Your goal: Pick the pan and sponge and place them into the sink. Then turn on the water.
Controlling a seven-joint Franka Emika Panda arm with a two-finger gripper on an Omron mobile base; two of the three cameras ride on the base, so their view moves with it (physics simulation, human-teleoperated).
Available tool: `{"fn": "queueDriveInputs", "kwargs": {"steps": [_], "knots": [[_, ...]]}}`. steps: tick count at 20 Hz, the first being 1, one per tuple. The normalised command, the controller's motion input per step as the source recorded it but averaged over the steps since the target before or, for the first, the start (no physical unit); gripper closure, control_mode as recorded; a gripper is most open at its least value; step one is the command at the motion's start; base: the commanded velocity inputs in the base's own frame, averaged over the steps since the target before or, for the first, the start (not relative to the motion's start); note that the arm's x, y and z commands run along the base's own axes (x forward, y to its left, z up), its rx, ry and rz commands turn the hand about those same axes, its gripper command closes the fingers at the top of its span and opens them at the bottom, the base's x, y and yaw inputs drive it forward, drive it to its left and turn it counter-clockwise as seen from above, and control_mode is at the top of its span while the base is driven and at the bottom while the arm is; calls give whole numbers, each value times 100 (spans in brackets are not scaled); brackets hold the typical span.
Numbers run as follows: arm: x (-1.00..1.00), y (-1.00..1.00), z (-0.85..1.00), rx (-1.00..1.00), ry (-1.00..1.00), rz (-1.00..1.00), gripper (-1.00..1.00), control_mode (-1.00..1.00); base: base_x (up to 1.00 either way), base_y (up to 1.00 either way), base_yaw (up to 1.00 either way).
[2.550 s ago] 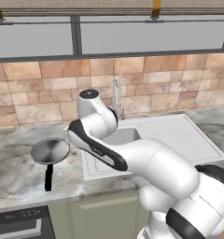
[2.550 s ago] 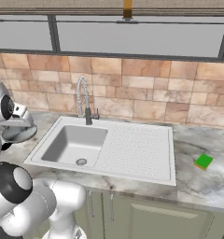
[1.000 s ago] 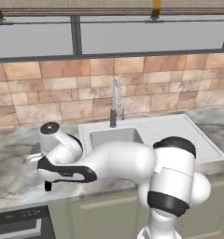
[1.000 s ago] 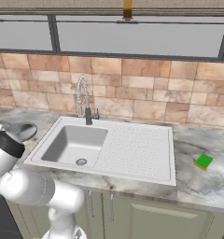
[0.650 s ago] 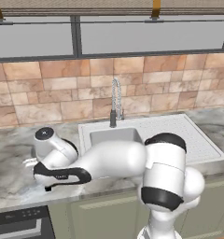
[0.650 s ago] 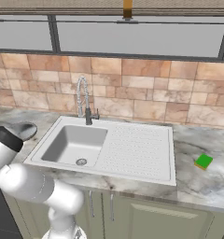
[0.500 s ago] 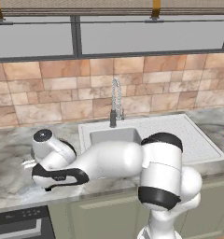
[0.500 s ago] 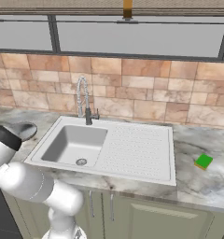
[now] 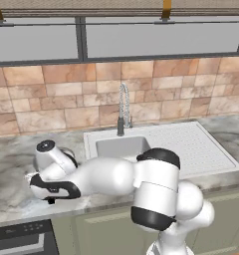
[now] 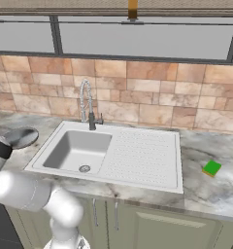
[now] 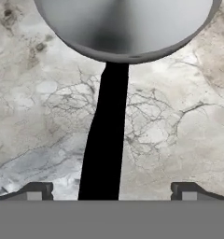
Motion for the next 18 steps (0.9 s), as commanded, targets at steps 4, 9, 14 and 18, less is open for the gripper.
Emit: {"fn": "queueDriveInputs", "kwargs": {"steps": [4,9,14,18], "knots": [[37,3,-36,-4,9,0,-100,-100,0,0,0],[32,14,-46,-2,10,0,-100,-100,0,0,0],[18,24,-40,-3,8,0,-100,-100,0,0,0],[10,27,-26,-3,4,0,100,-100,0,0,0]]}}
